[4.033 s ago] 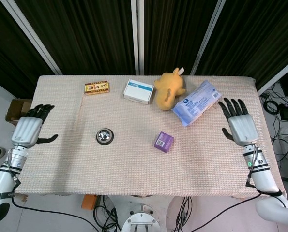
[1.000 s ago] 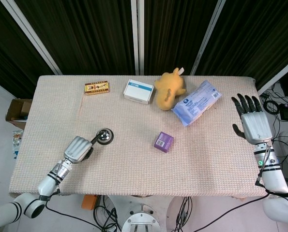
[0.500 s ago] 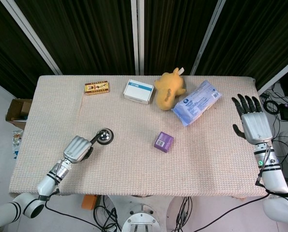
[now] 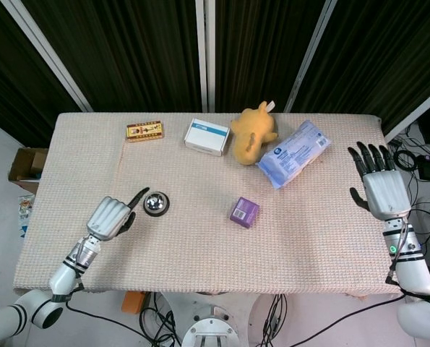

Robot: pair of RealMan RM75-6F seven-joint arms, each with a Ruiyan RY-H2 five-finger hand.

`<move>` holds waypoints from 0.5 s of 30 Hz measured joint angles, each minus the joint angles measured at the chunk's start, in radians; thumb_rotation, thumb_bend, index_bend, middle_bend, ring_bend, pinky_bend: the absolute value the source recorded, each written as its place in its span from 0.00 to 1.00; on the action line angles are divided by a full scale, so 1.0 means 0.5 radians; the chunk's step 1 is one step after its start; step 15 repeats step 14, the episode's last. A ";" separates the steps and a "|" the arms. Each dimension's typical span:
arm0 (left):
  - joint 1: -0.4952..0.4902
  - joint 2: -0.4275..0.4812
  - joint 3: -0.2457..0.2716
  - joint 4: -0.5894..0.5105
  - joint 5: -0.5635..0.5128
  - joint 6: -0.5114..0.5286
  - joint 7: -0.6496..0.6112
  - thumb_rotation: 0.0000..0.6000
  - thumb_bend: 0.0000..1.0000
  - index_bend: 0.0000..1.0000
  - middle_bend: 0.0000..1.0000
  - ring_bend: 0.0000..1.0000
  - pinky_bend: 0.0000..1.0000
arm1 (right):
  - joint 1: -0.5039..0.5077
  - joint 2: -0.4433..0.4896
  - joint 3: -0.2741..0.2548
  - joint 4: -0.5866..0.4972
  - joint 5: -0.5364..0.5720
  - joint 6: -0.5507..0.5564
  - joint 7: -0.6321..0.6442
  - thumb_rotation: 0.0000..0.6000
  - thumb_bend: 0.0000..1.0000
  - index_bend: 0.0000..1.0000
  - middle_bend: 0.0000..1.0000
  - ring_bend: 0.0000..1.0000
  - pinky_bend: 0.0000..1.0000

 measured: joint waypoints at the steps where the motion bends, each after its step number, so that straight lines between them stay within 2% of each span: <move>1: 0.025 0.026 -0.014 -0.023 0.000 0.069 0.007 1.00 0.29 0.02 0.63 0.63 0.73 | -0.019 0.007 -0.014 -0.001 -0.017 0.023 0.001 1.00 0.24 0.00 0.00 0.00 0.00; 2: 0.056 0.061 -0.027 -0.052 -0.006 0.137 0.020 0.96 0.22 0.02 0.52 0.51 0.65 | -0.053 0.017 -0.038 -0.005 -0.039 0.062 0.000 1.00 0.24 0.00 0.00 0.00 0.00; 3: 0.105 0.120 -0.040 -0.104 -0.030 0.216 0.044 0.81 0.12 0.02 0.32 0.30 0.48 | -0.085 0.025 -0.060 -0.010 -0.056 0.095 -0.002 1.00 0.23 0.00 0.00 0.00 0.00; 4: 0.142 0.174 -0.045 -0.153 -0.063 0.260 0.070 0.66 0.06 0.01 0.17 0.16 0.36 | -0.123 0.032 -0.086 -0.019 -0.075 0.134 -0.002 1.00 0.23 0.00 0.00 0.00 0.00; 5: 0.182 0.233 -0.048 -0.207 -0.106 0.286 0.105 0.45 0.02 0.01 0.05 0.06 0.24 | -0.182 0.042 -0.126 -0.031 -0.102 0.193 -0.002 1.00 0.21 0.00 0.00 0.00 0.00; 6: 0.239 0.317 -0.051 -0.280 -0.175 0.300 0.166 0.30 0.00 0.01 0.01 0.03 0.18 | -0.233 0.048 -0.159 -0.037 -0.121 0.242 -0.005 1.00 0.20 0.00 0.00 0.00 0.00; 7: 0.289 0.381 -0.051 -0.334 -0.232 0.301 0.218 0.22 0.00 0.01 0.00 0.02 0.17 | -0.287 0.053 -0.192 -0.042 -0.135 0.290 -0.013 1.00 0.19 0.00 0.00 0.00 0.00; 9: 0.416 0.515 -0.044 -0.437 -0.352 0.306 0.330 0.18 0.00 0.01 0.00 0.01 0.16 | -0.423 0.061 -0.272 -0.053 -0.150 0.389 -0.045 1.00 0.18 0.00 0.00 0.00 0.00; 12: 0.584 0.615 -0.011 -0.494 -0.425 0.385 0.370 0.17 0.00 0.01 0.00 0.01 0.15 | -0.617 0.057 -0.378 -0.063 -0.148 0.510 -0.058 1.00 0.18 0.00 0.00 0.00 0.00; 15: 0.642 0.640 0.012 -0.496 -0.426 0.435 0.333 0.18 0.00 0.01 0.00 0.01 0.15 | -0.675 0.041 -0.406 -0.046 -0.152 0.559 -0.024 1.00 0.18 0.00 0.00 0.00 0.00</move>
